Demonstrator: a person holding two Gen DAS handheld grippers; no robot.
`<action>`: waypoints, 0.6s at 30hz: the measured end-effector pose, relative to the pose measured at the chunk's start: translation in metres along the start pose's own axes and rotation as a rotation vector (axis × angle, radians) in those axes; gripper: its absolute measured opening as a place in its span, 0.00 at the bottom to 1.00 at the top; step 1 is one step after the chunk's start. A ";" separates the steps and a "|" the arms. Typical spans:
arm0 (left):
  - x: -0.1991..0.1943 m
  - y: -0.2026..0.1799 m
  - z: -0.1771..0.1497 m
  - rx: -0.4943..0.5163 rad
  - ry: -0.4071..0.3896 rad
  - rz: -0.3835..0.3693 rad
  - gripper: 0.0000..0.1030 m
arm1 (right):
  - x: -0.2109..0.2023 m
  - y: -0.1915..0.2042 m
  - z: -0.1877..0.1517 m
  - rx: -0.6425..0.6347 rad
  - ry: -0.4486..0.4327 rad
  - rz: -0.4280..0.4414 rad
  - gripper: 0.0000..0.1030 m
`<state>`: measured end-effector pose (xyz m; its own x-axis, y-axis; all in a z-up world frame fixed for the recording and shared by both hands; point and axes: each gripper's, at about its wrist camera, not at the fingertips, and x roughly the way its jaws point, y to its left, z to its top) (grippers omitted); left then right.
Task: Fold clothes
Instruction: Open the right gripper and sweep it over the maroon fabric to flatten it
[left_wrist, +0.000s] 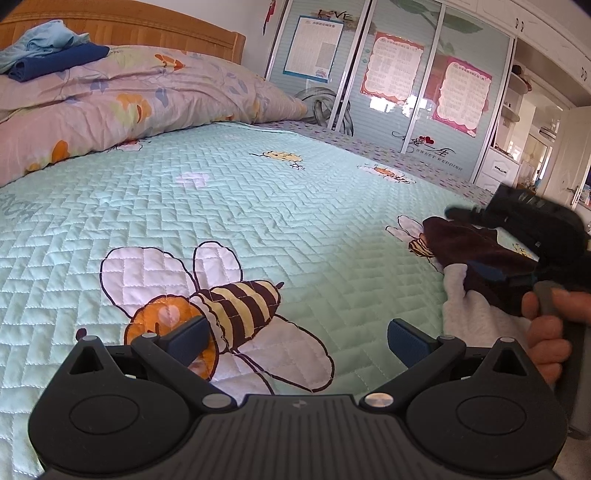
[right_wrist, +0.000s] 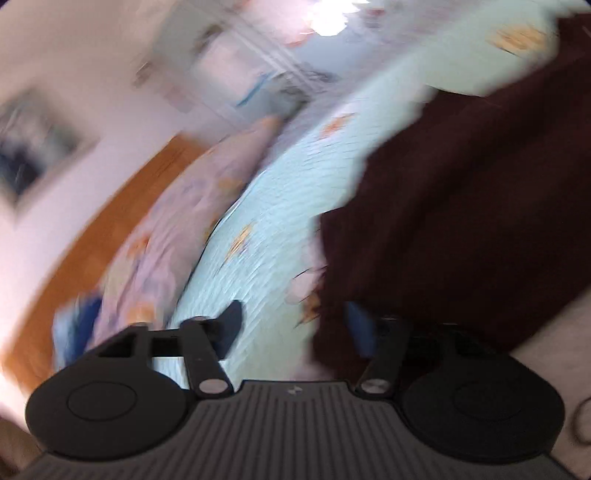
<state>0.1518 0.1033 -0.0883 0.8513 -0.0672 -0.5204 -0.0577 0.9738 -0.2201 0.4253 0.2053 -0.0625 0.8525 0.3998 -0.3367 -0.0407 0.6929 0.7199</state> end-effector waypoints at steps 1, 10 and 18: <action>0.000 0.000 0.000 0.000 0.001 -0.002 0.99 | -0.007 -0.001 0.003 0.013 -0.003 0.025 0.71; -0.011 0.014 -0.003 -0.111 0.015 -0.154 0.99 | -0.166 -0.043 0.021 0.090 -0.105 0.072 0.71; -0.047 -0.004 -0.024 -0.131 0.149 -0.392 0.99 | -0.342 -0.111 -0.012 0.262 -0.155 -0.027 0.73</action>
<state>0.0997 0.0970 -0.0822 0.7378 -0.4664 -0.4880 0.1813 0.8333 -0.5223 0.1323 -0.0012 -0.0348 0.9218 0.2730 -0.2753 0.1014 0.5156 0.8508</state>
